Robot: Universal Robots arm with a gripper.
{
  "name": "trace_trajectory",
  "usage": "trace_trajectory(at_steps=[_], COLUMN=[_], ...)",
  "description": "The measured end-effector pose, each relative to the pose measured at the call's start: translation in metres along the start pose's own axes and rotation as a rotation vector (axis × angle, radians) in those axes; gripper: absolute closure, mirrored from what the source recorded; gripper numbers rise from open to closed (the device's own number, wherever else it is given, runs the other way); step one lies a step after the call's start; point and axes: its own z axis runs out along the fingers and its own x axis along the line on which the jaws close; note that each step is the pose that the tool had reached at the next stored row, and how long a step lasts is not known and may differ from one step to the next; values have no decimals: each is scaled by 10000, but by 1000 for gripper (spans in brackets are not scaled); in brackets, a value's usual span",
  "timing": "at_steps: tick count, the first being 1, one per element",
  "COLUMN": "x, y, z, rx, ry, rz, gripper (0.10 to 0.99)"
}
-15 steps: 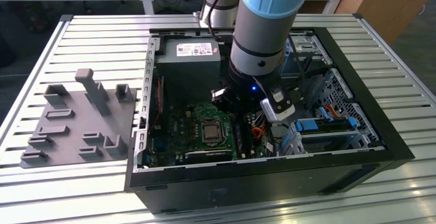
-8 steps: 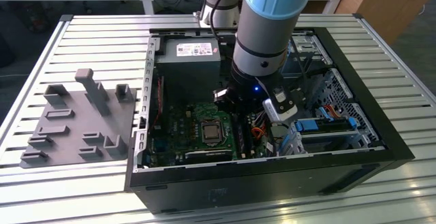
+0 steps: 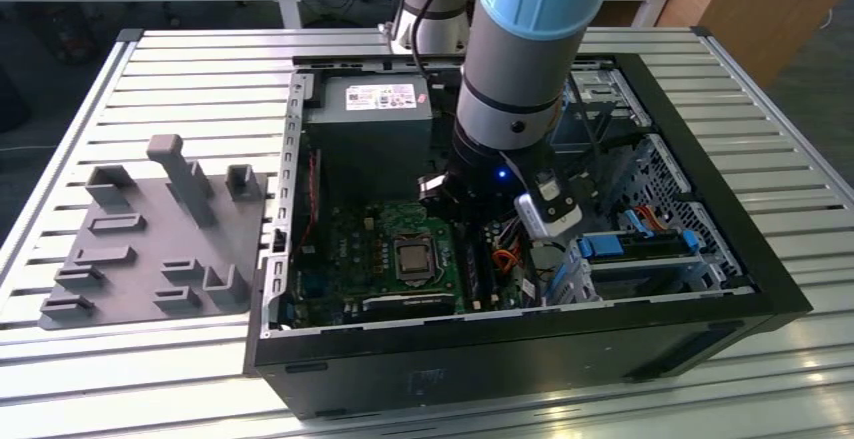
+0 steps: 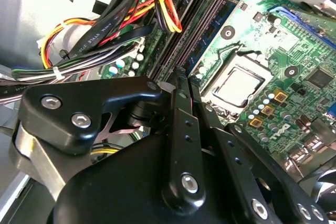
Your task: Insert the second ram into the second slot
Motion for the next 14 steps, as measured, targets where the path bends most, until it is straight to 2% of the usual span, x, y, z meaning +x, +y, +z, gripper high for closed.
trace_trajectory(at_steps=[7,14], x=[-19,-18], y=[0,0], z=[32,53], rx=[-2,22], ry=[1,41], rz=[0,1], gripper=[953,953])
